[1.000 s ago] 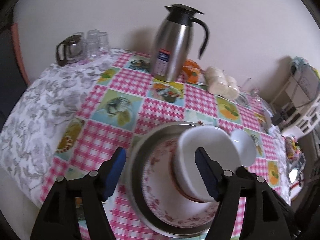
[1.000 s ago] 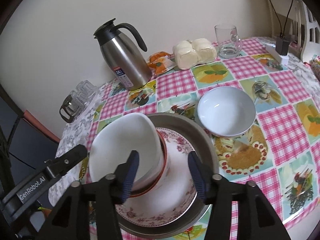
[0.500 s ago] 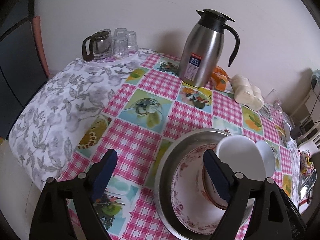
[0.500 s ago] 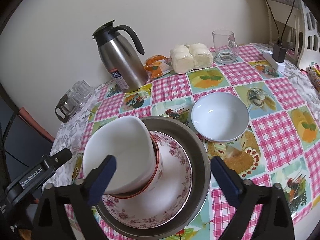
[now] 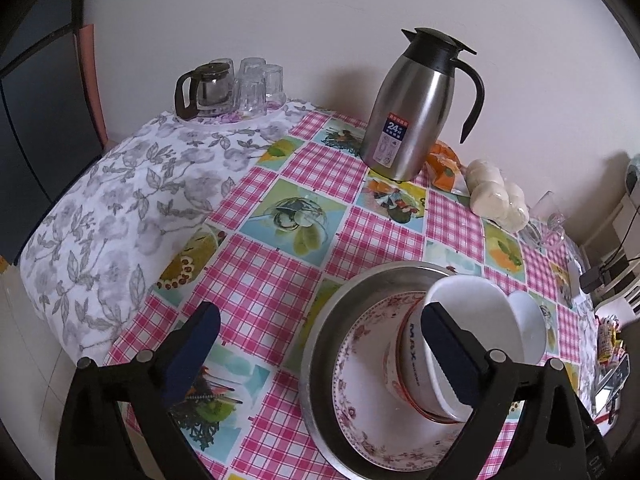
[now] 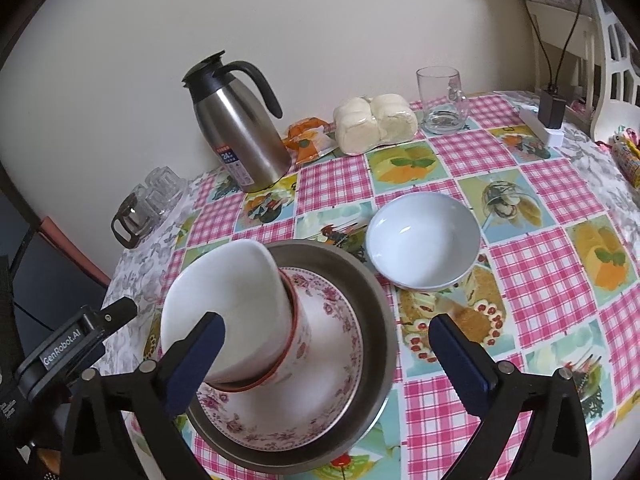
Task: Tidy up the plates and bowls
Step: 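Withdraw both grippers and move them to the round white bowl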
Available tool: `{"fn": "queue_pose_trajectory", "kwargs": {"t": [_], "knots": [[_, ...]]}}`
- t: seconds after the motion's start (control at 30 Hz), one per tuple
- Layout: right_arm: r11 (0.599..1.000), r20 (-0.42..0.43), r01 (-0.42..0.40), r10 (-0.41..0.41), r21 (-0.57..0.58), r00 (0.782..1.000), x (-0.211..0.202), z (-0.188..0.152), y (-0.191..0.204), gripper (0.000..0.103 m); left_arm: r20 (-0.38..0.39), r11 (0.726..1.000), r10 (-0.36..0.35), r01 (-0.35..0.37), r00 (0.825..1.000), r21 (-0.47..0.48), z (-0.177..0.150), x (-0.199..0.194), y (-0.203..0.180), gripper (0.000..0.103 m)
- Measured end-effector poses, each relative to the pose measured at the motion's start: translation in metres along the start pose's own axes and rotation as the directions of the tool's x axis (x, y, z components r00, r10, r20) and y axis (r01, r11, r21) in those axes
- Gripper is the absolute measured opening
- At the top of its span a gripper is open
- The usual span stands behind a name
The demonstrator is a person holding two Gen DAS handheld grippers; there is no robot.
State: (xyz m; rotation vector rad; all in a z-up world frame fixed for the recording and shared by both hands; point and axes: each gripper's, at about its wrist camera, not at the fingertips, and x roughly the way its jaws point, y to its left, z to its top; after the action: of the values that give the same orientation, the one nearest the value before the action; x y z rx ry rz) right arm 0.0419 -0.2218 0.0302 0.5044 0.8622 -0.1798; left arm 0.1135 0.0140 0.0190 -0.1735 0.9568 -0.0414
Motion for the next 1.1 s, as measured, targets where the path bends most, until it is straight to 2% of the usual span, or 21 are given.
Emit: {"fn": "queue_pose_trajectory", "kwargs": {"t": [0.27,0.47,0.57,0.77,0.87,1.1], "knots": [[0.999,0.008,0.029,-0.030,0.033,1.000,-0.011,0.004,-0.028,0.103,0.044,0.999,-0.019,0.017,0.999,0.029,-0.007,-0.013,-0.021,0.100],[0.996,0.015,0.055,-0.057,0.072,0.998,-0.020,0.007,-0.056,0.103,0.062,0.995,-0.089,0.086,0.994,0.053,-0.012,-0.023,-0.049,0.100],[0.993,0.017,0.067,-0.068,0.095,0.998,-0.024,0.009,-0.071,0.103,0.057,0.990,-0.108,0.103,0.992,0.095,-0.015,-0.026,-0.069,0.100],[0.984,0.025,0.089,-0.094,0.156,0.995,-0.031,0.011,-0.103,0.103,0.042,0.968,-0.163,0.152,0.986,0.199,-0.024,-0.029,-0.115,0.100],[0.977,0.028,0.098,-0.105,0.189,0.994,-0.033,0.011,-0.118,0.103,0.008,0.952,-0.210,0.203,0.978,0.229,-0.029,-0.026,-0.135,0.100],[0.962,0.022,0.121,-0.131,0.246,0.991,-0.029,0.013,-0.149,0.103,-0.036,0.916,-0.251,0.250,0.967,0.313,-0.039,-0.013,-0.184,0.100]]}}
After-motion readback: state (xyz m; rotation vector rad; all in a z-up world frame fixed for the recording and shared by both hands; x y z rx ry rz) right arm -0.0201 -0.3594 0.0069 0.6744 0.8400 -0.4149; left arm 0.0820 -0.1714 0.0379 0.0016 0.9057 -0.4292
